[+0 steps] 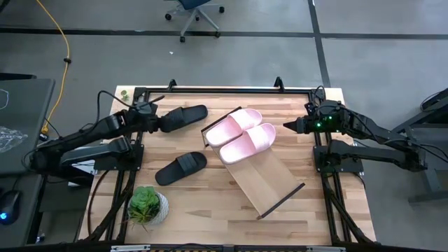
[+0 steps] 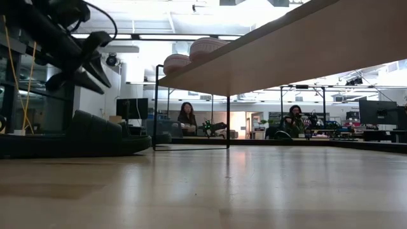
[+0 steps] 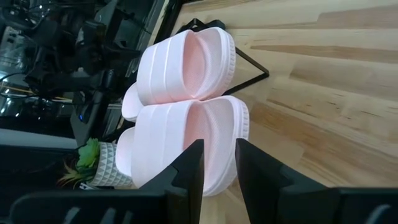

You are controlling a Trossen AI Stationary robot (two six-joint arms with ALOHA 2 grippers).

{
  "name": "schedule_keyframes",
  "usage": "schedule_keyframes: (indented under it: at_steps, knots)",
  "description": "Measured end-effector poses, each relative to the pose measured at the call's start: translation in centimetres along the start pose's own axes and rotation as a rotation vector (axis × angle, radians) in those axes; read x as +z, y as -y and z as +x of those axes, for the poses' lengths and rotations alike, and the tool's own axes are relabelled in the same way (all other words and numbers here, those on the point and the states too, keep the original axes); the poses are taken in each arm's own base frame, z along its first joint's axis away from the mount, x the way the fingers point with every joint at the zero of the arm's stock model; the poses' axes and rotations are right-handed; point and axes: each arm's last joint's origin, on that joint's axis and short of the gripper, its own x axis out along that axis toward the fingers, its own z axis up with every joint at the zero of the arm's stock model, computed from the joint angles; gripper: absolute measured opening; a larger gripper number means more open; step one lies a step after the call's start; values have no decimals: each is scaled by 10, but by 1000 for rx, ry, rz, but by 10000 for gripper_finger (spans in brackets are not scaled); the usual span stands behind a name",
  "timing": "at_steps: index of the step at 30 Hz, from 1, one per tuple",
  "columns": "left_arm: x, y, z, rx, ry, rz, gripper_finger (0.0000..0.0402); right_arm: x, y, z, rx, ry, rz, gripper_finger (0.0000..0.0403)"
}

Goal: Pick and place slides into the shelf
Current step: Put the top black slide on the shelf

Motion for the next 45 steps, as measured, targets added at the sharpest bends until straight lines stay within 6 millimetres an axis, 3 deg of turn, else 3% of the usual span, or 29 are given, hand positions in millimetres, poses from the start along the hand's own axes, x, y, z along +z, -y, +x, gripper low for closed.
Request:
schedule_keyframes:
  at_steps: [9, 15, 25, 34, 45]
  knots:
    - [-2, -5, 4, 51, 42, -38, 169, 0, 0, 0, 0, 0, -10, 83]
    - [2, -9, 4, 64, 58, -7, 158, 0, 0, 0, 0, 0, -20, 83]
    - [27, -28, 2, 8, 90, -29, 132, 0, 0, 0, -3, 3, -12, 83]
    - [33, -43, 14, -50, -60, -39, 139, 0, 0, 0, -1, 1, 9, 83]
    - [30, -51, 29, 37, -163, -67, 156, 0, 0, 0, -6, 6, 9, 83]
